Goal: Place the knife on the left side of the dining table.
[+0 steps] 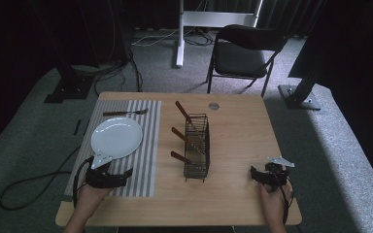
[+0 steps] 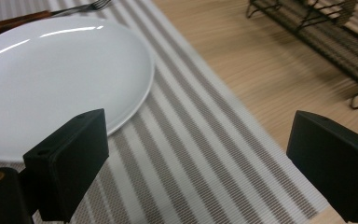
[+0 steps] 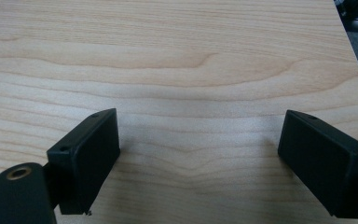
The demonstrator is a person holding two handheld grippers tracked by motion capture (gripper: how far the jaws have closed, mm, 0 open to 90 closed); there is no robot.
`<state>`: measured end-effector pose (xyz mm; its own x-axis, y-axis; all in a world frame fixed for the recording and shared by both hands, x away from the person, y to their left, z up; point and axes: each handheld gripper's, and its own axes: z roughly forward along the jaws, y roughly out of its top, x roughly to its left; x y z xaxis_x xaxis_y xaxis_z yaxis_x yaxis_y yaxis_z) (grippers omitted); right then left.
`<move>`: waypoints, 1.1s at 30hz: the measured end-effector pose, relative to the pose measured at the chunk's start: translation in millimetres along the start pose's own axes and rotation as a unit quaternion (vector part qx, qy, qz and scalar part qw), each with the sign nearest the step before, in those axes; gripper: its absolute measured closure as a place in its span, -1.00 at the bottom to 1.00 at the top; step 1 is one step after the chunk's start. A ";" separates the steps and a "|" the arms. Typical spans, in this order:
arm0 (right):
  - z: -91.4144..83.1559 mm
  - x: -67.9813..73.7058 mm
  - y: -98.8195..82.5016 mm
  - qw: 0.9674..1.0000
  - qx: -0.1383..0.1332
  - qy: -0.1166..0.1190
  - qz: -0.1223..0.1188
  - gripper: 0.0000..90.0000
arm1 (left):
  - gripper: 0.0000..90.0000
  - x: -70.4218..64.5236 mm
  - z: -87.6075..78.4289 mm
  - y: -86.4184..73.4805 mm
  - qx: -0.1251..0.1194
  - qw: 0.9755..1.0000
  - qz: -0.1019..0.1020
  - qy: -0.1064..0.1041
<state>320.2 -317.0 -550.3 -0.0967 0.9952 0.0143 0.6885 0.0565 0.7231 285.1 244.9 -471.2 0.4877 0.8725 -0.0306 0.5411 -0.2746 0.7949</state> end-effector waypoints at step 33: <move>0.1 -0.2 -0.1 1.000 -0.001 0.000 -0.001 -0.74 | -0.87 -33.0 21.2 75.3 -0.029 0.997 0.051 -0.056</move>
<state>320.2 -317.2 -550.4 -0.0979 0.9951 0.0130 0.6872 0.0582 0.7241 324.2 186.9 -423.3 0.6138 0.7893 -0.0127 0.4461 -0.3335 0.8305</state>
